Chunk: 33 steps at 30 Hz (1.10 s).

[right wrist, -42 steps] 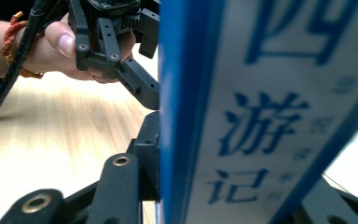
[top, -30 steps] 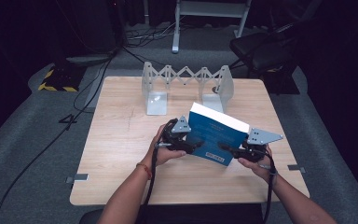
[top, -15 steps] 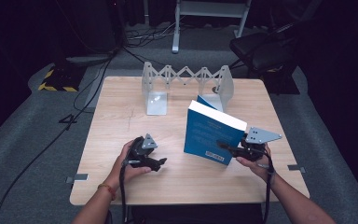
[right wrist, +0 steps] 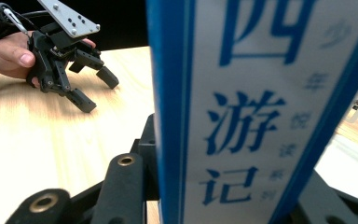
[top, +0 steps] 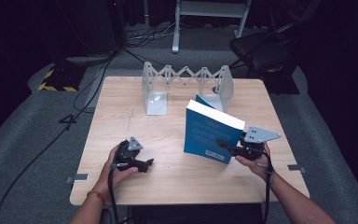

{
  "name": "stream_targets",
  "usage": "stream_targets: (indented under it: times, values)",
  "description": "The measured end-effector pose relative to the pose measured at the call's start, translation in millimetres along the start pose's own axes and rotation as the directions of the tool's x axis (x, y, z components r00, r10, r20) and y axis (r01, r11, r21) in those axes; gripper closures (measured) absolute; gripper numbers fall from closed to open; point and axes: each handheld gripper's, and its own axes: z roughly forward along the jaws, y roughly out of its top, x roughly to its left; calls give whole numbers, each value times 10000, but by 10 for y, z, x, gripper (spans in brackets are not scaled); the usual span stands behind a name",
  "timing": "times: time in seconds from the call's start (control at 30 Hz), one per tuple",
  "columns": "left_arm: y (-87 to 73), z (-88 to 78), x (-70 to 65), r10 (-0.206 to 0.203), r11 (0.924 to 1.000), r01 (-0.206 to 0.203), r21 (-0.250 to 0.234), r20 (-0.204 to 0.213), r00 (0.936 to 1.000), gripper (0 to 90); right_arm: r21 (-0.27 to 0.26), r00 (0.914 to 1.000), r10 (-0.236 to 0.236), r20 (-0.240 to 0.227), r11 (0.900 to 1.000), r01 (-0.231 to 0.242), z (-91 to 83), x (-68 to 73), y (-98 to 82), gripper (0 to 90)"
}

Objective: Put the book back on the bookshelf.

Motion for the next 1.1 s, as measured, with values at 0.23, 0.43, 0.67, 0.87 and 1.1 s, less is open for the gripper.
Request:
stream_targets:
  times: [0.23, 0.43, 0.67, 0.87, 1.1]
  values:
    - [-7, 3, 3, 63, 10000, -63, -45, 24, 10000, 152, -49, 9997, -109, 198, 9999, 110, 14, 1, 12, 620]
    - [-5, 2, 4, 70, 10000, -70, -24, 48, 10000, 149, -96, 9994, -232, 258, 9997, 235, 41, -32, 73, 621]
    - [-2, 6, 10, 131, 9999, -130, -32, 122, 9998, 149, 95, 9969, -441, 647, 9990, 436, 78, -140, 147, 623]
    - [-1, 7, 10, 135, 9999, -135, -38, 130, 9998, 149, 123, 9934, -612, 969, 9981, 603, 72, -222, 200, 624]
    - [0, 8, 12, 201, 9998, -200, -40, 167, 9997, 149, 240, 9841, -866, 1548, 9962, 839, 76, -334, 278, 624]
